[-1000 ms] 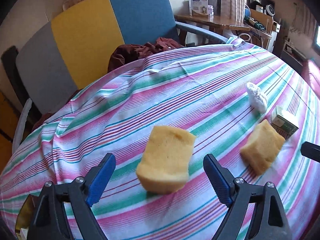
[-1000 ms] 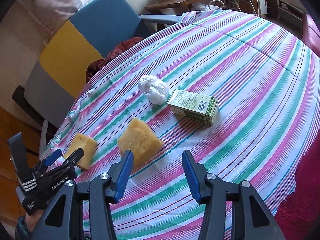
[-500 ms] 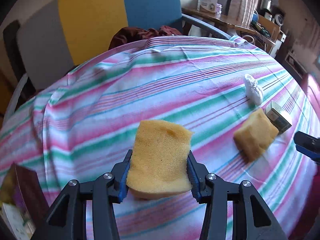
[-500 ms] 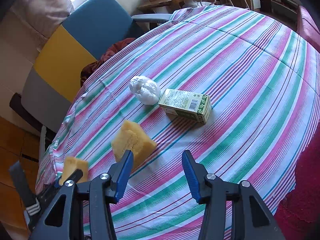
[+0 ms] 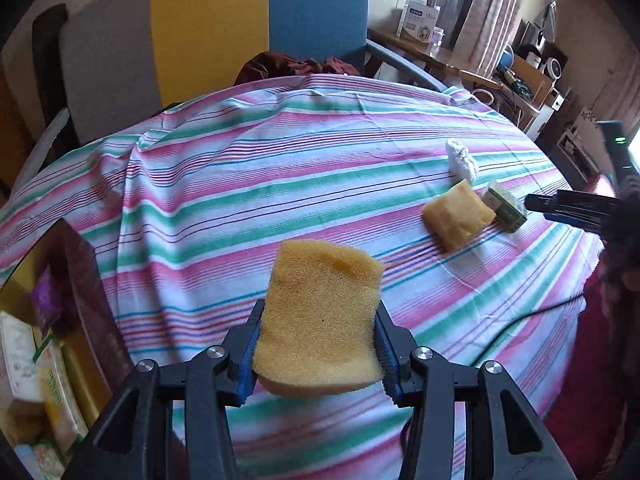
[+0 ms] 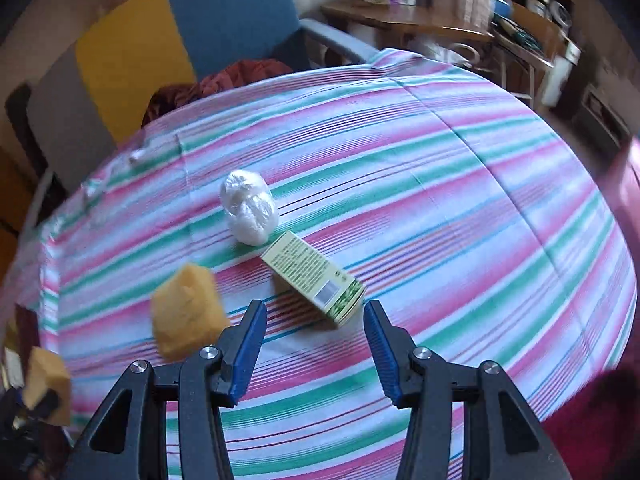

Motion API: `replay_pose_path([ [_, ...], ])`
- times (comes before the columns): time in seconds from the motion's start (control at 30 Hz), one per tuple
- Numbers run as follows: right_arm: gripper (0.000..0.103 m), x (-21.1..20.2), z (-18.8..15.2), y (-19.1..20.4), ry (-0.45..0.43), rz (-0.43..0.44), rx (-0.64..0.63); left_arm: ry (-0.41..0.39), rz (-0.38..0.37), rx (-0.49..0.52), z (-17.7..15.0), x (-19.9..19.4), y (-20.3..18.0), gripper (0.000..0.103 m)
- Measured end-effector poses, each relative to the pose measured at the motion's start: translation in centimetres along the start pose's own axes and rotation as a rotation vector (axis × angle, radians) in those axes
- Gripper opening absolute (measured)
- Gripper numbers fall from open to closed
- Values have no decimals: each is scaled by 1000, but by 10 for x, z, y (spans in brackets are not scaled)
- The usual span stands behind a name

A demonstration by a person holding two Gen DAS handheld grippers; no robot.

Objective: Organize objects
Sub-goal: 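Grasp a sponge-cake block with the left gripper while the right grasps the green juice carton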

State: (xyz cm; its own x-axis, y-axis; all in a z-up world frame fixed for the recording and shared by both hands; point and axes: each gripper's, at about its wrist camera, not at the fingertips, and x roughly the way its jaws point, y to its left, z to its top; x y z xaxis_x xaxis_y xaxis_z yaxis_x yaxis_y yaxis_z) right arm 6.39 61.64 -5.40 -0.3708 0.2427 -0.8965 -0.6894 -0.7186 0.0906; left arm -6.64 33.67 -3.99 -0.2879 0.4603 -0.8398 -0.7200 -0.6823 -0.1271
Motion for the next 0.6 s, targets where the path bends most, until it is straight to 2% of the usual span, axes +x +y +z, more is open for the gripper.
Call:
replay_pose_path([
  [0.1,51,11,6,-1,21,-31,-79,-8,-16,-11,-8,-12,1,49],
  [0.3,52,31,17,16,53,-36,-173,-16,-20,-10,-25,-28,1,49],
  [0.43,53,39,23,22,49,-99,-202,-15,-15,-8,-34,-33,1,50],
  [0.6,53,50,25,23,67,-118,-209,-29,-10,4,-40,-39,-1,49],
])
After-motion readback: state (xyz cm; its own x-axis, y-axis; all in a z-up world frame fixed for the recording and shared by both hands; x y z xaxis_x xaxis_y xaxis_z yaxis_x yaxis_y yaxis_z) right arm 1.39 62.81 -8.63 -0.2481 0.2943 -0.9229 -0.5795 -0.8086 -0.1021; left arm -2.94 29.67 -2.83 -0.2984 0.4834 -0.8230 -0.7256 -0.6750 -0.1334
